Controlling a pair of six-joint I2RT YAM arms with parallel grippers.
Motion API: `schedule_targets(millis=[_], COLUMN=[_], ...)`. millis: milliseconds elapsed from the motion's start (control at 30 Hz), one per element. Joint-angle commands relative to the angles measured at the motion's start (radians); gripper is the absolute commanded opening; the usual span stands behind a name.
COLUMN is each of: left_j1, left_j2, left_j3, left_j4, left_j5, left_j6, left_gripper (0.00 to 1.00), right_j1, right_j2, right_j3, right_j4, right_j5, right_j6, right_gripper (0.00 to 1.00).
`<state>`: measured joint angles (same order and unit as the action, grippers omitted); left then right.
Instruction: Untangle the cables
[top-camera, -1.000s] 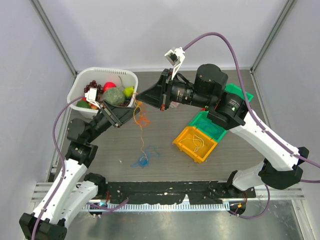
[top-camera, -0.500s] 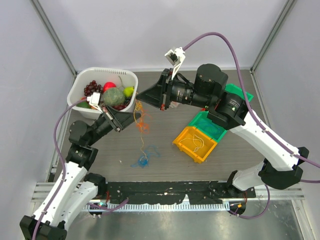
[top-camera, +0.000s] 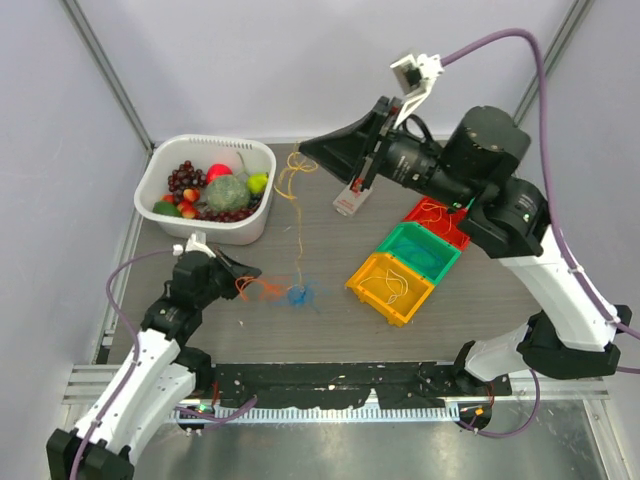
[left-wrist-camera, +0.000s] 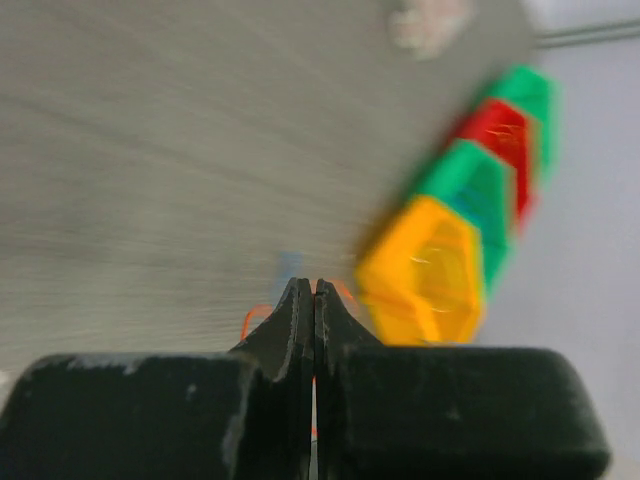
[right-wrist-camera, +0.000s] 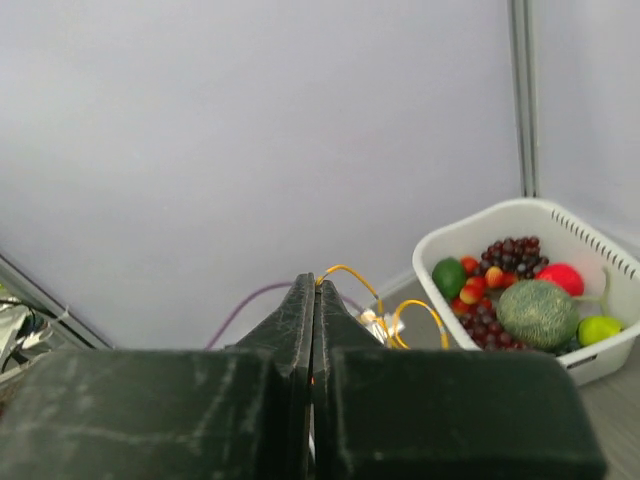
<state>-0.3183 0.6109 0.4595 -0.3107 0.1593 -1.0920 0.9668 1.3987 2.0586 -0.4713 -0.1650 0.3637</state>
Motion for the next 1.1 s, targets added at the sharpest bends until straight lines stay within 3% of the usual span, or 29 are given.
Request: schedule_targets(millis=[0, 133, 333, 367, 467, 533, 600, 700, 833, 933, 1067], left_j1=[0.010, 0.025, 0.028, 0.028, 0.028, 0.028, 0.028, 0.027, 0.027, 0.025, 0.007], left_j2=[0.128, 0.283, 0.273, 0.247, 0.179, 0.130, 0.080, -0.025, -0.114, -0.068, 0.077], left_j3=[-0.009, 0.017, 0.105, 0.119, 0.159, 0.189, 0.205, 0.177, 0.157, 0.192, 0.252], left_j4=[-0.223, -0.275, -0.191, -0.179, -0.145, -0.143, -0.098, 0.104, 0.342, 0.442, 0.597], left_j5=[-0.219, -0.283, -0.127, -0.097, 0.017, 0.078, 0.173, 0.368, 0.439, 0.468, 0.483], left_j6=[0.089, 0.112, 0.224, 0.239, 0.291, 0.313, 0.342, 0.348, 0.348, 0.330, 0.310], left_gripper=[0.00, 0.00, 0.00, 0.03, 0.44, 0.60, 0.63, 0.64, 0.72, 0.79, 0.81], right_j1=[-0.003, -0.002, -0.002, -0.002, 0.000, -0.004, -0.003, -0.004, -0.008, -0.010, -0.010], right_j2=[-0.029, -0.041, -0.038, -0.041, -0.061, -0.064, -0.060, -0.041, -0.004, 0.023, 0.059], right_j3=[0.104, 0.126, 0.033, 0.017, -0.058, -0.084, -0.089, -0.078, -0.043, -0.023, 0.003], right_j4=[0.056, 0.094, 0.097, 0.099, 0.100, 0.102, 0.102, 0.097, 0.083, 0.082, 0.092], right_j5=[0.096, 0.137, 0.157, 0.162, 0.242, 0.265, 0.283, 0.320, 0.329, 0.299, 0.265], right_j6=[-0.026, -0.026, -0.040, -0.045, -0.049, -0.042, -0.032, -0.009, 0.003, 0.020, 0.049], right_gripper=[0.01, 0.00, 0.01, 0.01, 0.01, 0.01, 0.01, 0.01, 0.01, 0.01, 0.01])
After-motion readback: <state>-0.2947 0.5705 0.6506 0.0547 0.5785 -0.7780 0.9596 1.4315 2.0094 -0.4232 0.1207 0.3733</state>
